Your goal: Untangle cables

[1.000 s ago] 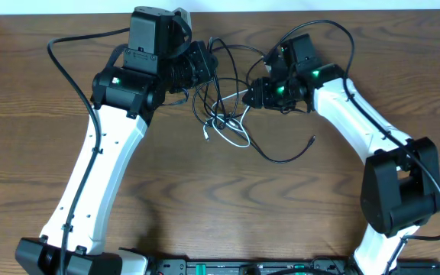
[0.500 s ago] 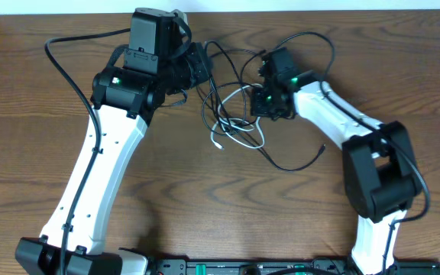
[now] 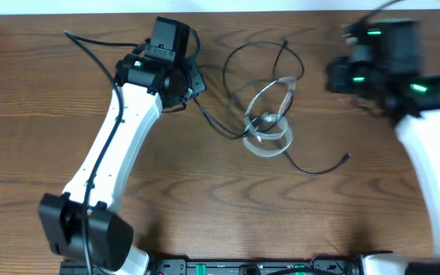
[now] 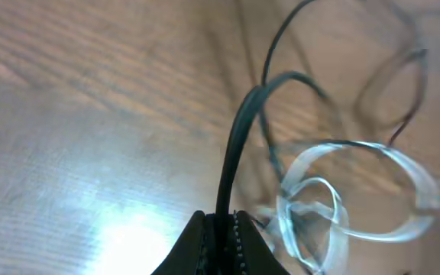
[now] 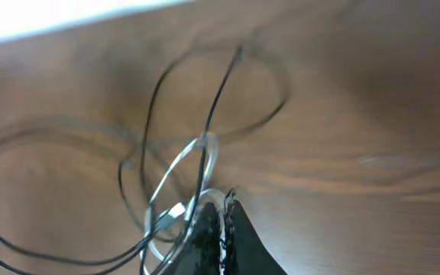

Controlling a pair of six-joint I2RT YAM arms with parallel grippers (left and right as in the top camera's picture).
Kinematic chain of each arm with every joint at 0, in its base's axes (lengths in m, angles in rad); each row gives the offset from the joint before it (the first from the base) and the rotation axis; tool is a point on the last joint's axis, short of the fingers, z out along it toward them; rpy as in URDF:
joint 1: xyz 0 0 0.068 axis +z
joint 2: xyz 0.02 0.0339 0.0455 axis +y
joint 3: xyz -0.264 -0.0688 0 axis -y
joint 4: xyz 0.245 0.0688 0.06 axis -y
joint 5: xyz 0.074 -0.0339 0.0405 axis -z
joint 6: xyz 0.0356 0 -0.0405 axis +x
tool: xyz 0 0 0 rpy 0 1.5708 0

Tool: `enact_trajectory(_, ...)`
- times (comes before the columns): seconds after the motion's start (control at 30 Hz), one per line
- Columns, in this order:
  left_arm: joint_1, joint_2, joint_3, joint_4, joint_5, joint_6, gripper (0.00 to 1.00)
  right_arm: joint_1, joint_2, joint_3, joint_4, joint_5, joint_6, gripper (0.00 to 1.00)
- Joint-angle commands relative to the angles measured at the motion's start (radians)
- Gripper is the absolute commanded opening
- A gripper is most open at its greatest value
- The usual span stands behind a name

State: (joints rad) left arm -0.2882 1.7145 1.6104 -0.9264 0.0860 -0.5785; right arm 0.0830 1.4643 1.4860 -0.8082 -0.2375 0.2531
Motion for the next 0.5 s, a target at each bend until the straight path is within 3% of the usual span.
enact_trajectory(0.0,0.004,0.039,0.009,-0.030,-0.043,0.041,0.07,-0.198,-0.108,0.013,0.030,-0.233,-0.053,0.01)
enact_trajectory(0.17,0.005,0.072,0.009,-0.043,-0.049,0.078,0.07,-0.391,-0.174,0.013,0.074,-0.455,-0.047,0.01)
enact_trajectory(0.33,0.005,0.076,0.009,-0.037,-0.019,0.089,0.08,-0.385,-0.146,0.008,-0.009,-0.454,-0.053,0.01)
enact_trajectory(0.37,0.005,0.076,0.009,-0.037,-0.019,0.088,0.08,-0.371,-0.134,0.006,-0.021,-0.453,-0.064,0.03)
enact_trajectory(0.47,0.005,0.076,0.009,-0.037,-0.019,0.088,0.08,-0.311,-0.070,0.003,-0.056,-0.451,-0.079,0.21)
